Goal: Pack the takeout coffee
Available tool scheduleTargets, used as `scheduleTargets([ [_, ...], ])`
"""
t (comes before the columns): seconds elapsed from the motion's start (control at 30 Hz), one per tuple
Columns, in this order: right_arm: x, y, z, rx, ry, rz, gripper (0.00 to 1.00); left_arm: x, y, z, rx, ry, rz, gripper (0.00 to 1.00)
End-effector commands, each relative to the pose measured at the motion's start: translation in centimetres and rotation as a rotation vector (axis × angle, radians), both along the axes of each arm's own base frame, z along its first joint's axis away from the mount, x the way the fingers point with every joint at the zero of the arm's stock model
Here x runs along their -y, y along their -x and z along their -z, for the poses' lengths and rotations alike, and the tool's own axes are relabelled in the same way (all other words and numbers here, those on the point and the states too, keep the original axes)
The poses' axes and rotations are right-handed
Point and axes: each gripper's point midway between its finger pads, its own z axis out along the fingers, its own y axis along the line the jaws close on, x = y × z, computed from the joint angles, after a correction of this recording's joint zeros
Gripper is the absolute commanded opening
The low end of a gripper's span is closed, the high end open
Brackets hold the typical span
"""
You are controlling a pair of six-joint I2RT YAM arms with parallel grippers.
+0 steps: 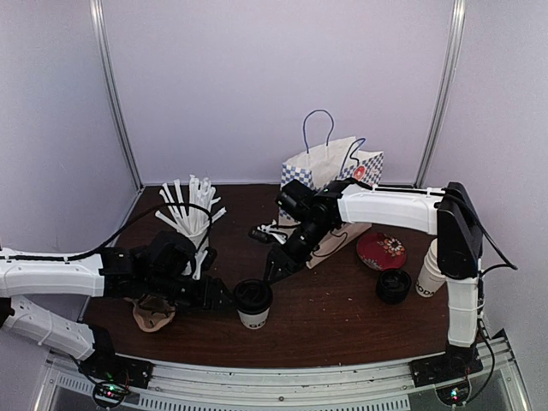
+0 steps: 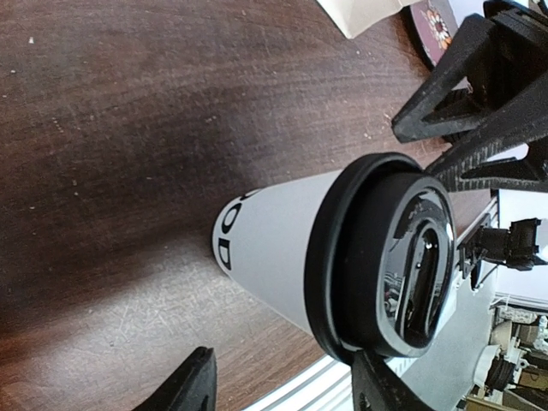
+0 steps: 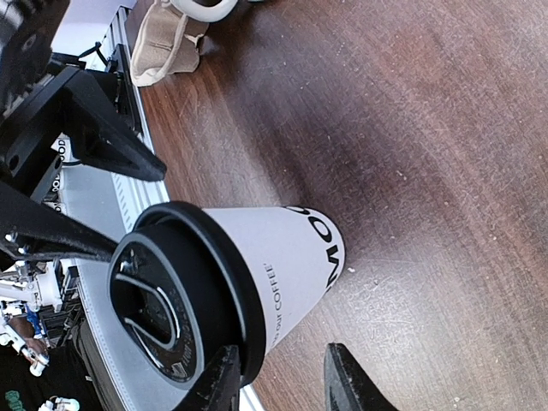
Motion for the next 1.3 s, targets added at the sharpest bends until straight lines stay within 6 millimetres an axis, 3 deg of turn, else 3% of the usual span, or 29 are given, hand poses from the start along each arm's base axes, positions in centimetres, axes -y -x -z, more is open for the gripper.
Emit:
scheduleTargets([
  [0.0,0.4,0.3,-0.9,0.005,-0.012,0.003,0.36,1.3,0.0,-0.1,0.002,0.041,0.022,0.56],
  [0.2,0.4,0.4,-0.4,-0.005,-0.009,0.002,0.36,0.8,0.1,1.9,-0.029,-0.022,0.011,0.55],
  [0.5,0.7,0.8,2.3,-0.017,0.053,0.006,0.35,-4.8,2.2,7.8,-0.15,-0.301,-0.046,0.51],
  [0.67,0.9,1.1,3.9,0.007,0.111,-0.003,0.35,-6.4,3.1,10.7,-0.202,-0.401,-0.047,0.51],
  [0.73,0.9,1.0,3.9,0.012,0.119,-0.005,0.34,-6.5,2.9,10.9,-0.19,-0.41,-0.045,0.51],
  [0.83,0.8,0.7,2.5,0.033,0.099,-0.015,0.34,-5.3,1.9,8.9,-0.123,-0.376,-0.013,0.51],
  [1.0,0.3,0.3,-2.5,0.074,-0.02,-0.032,0.35,-3.1,-0.1,2.5,0.069,-0.278,0.062,0.53],
  [1.1,0.1,0.3,-5.2,0.093,-0.082,-0.043,0.36,-2.1,-0.6,-0.3,0.136,-0.224,0.1,0.56],
  [1.27,0.3,-0.3,-6.9,0.134,-0.083,-0.039,0.39,-0.6,-0.4,-3.3,0.158,-0.219,0.21,0.63],
])
